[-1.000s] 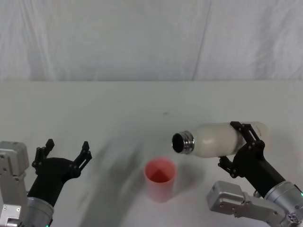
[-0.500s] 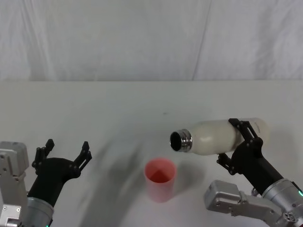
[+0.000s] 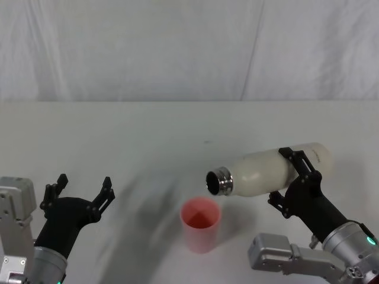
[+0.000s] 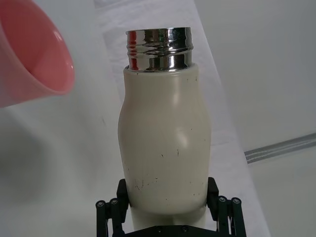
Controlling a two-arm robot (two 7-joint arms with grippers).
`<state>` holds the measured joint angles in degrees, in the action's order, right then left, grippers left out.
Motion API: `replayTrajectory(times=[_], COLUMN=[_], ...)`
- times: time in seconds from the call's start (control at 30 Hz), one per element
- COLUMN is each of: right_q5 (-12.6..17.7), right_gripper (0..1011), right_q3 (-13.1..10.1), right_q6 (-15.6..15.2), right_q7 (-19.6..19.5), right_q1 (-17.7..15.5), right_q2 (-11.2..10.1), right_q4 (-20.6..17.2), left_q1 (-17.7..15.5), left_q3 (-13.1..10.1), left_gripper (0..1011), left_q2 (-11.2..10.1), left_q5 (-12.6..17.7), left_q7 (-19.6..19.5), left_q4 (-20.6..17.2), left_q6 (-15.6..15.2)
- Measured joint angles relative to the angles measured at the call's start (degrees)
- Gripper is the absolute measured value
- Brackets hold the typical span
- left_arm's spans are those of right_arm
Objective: Grasp the thermos with one hand and pour water into the cup lid.
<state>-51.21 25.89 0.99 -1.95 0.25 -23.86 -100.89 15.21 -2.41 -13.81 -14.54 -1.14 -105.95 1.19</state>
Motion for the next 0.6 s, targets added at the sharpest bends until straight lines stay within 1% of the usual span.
replayTrajectory(times=[0.2, 0.5, 0.6], right_q5=[-1.02, -3.71, -4.10], right_gripper=[952, 952, 952], right_q3=[0.78, 2.26, 2.52], right_q6=[0.10, -0.36, -0.51], right_q7=[-0.42, -1.33, -1.41], right_q1=[0.34, 0.95, 1.07], right_q2=[-0.54, -1.42, -1.56], right_q4=[0.29, 0.75, 0.84], left_q1=[0.00, 0.00, 0.00], left_q3=[0.00, 0.00, 0.00], left_gripper=[1001, 1001, 1001], left_q2=[0.00, 0.00, 0.01], left_q5=[0.00, 0.00, 0.00], left_q7=[0.00, 0.00, 0.00], left_q4=[0.00, 0.00, 0.00], left_q6=[0.00, 0.00, 0.00])
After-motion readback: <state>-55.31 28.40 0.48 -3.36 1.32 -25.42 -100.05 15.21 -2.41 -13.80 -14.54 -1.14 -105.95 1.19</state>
